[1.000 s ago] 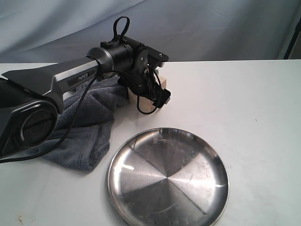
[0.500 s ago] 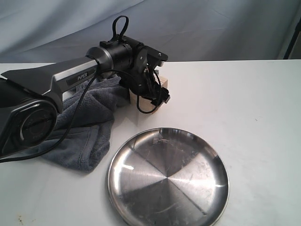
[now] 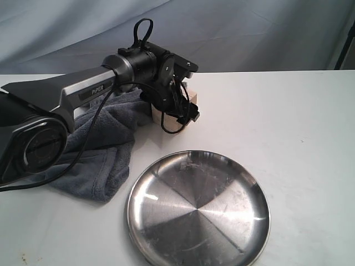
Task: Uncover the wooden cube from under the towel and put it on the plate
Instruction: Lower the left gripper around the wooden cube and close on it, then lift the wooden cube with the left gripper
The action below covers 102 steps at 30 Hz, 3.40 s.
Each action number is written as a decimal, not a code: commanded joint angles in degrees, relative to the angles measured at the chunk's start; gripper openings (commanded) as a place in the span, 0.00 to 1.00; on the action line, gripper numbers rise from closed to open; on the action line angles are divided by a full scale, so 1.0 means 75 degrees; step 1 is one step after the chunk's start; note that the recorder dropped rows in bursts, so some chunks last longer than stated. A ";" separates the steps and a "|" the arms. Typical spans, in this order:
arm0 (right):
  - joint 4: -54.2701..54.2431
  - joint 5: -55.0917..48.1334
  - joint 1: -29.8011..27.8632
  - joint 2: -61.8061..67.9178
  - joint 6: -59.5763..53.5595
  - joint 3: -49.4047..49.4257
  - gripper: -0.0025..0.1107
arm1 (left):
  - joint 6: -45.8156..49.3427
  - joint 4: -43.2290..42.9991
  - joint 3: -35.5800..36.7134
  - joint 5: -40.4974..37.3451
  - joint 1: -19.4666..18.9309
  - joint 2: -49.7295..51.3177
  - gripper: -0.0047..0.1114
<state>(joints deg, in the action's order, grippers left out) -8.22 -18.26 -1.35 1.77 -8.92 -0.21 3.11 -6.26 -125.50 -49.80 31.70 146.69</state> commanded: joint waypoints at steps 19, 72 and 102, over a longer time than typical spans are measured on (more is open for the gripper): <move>0.0003 0.0036 0.0032 0.0019 -0.0004 0.0029 0.02 | 0.0045 0.0304 -0.0017 -0.0683 0.0033 -0.1120 0.35; 0.0003 0.0036 0.0032 0.0019 -0.0004 0.0029 0.02 | 0.2287 0.2561 -0.0003 -0.2217 0.0838 -0.2322 0.35; 0.0003 0.0036 0.0032 0.0019 -0.0004 0.0029 0.02 | 0.3048 0.2953 0.3689 -0.0102 0.0874 -0.4546 0.35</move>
<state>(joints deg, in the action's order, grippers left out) -8.22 -18.26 -1.35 1.77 -8.92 -0.21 24.75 14.64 -102.50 -56.76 38.03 116.76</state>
